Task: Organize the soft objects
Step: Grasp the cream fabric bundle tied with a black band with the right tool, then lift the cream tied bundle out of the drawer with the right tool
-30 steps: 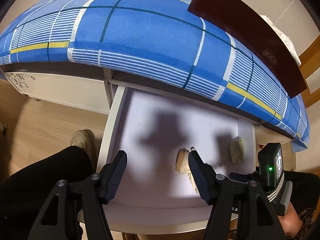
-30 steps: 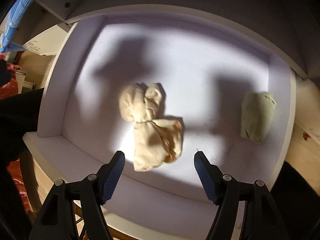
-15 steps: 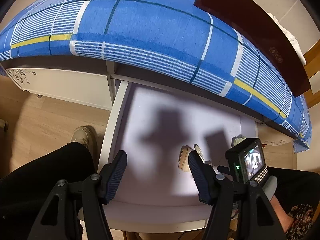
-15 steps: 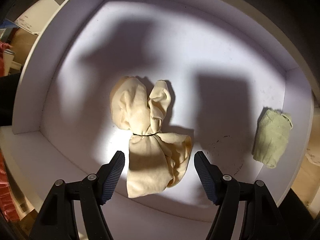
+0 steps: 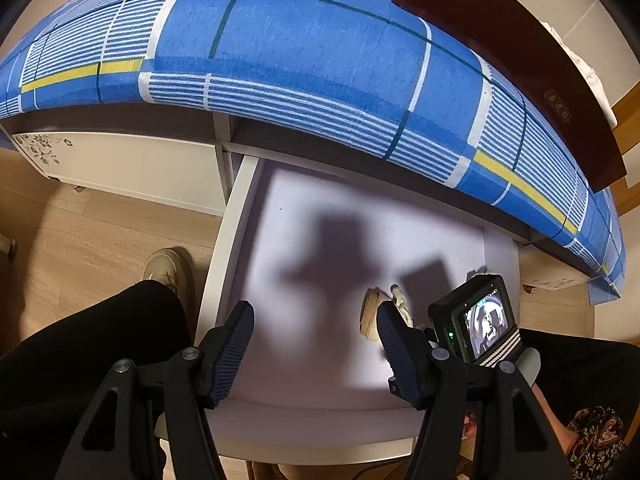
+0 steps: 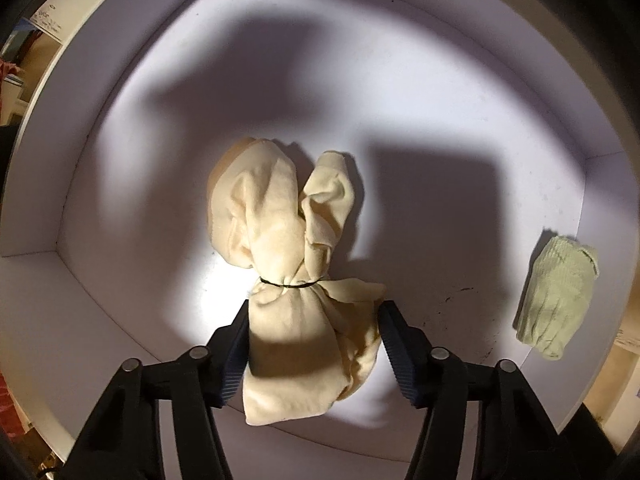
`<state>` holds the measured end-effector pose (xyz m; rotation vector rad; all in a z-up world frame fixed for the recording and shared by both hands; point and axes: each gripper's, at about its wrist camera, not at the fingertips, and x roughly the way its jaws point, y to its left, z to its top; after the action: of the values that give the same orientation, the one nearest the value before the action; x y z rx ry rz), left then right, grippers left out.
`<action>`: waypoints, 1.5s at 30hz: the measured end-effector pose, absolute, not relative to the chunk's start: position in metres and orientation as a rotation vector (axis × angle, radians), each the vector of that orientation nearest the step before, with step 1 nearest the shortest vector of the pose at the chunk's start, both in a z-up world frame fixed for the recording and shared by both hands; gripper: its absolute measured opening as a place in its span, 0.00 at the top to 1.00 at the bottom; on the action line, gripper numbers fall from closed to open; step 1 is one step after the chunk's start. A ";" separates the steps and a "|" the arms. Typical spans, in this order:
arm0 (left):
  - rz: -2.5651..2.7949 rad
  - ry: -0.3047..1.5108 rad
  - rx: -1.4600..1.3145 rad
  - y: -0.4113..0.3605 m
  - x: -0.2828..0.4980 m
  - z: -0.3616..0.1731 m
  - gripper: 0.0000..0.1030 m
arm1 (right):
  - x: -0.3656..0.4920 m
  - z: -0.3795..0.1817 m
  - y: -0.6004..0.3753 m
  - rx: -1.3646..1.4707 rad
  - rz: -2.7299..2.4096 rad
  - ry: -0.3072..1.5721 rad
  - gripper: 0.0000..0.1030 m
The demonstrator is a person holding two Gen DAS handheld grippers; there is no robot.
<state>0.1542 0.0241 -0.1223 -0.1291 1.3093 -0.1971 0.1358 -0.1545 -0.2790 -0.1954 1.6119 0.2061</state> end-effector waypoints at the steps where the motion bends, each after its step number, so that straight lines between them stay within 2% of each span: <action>1: -0.196 1.310 -0.126 0.024 0.154 -0.123 0.37 | 0.135 -0.282 -0.154 -0.198 0.210 1.618 0.45; 3: -0.194 1.313 -0.119 0.023 0.155 -0.124 0.37 | 0.131 -0.285 -0.151 -0.233 0.211 1.610 0.46; 7: -0.189 1.320 -0.107 0.023 0.155 -0.127 0.37 | 0.133 -0.283 -0.150 -0.247 0.216 1.603 0.63; 10: -0.185 1.329 -0.100 0.022 0.155 -0.129 0.37 | 0.135 -0.282 -0.154 -0.226 0.202 1.604 0.66; 27: -0.176 1.358 -0.046 0.017 0.155 -0.139 0.37 | 0.128 -0.255 -0.164 -0.121 0.159 1.562 0.70; 45: -0.170 1.361 -0.054 0.020 0.157 -0.140 0.37 | 0.092 -0.223 -0.161 -0.151 0.126 1.436 0.70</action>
<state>0.1569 0.0197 -0.1400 -0.0540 1.3610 -0.1704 0.0923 -0.1607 -0.2228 -0.1514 1.4362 0.1264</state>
